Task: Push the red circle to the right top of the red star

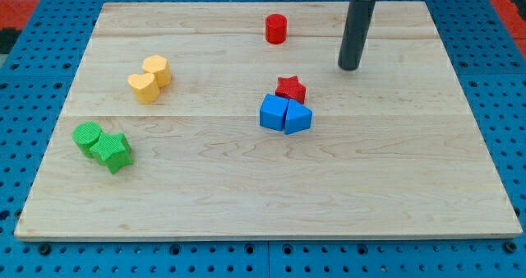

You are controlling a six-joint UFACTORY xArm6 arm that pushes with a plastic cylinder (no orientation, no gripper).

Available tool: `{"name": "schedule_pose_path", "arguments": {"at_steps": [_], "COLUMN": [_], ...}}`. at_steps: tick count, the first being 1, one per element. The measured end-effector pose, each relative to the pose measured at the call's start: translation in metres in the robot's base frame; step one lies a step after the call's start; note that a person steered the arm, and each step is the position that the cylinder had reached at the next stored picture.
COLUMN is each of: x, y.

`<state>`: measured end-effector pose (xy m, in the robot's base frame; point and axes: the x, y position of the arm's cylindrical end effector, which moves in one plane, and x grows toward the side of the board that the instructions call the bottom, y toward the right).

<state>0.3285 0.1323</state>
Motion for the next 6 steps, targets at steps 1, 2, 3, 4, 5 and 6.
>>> {"name": "schedule_pose_path", "arguments": {"at_steps": [1,2,3,4,5,6], "x": [-0.025,-0.076,-0.113,-0.108,-0.085,-0.06], "y": [-0.022,-0.04,-0.058,-0.133,-0.121,-0.074]}}
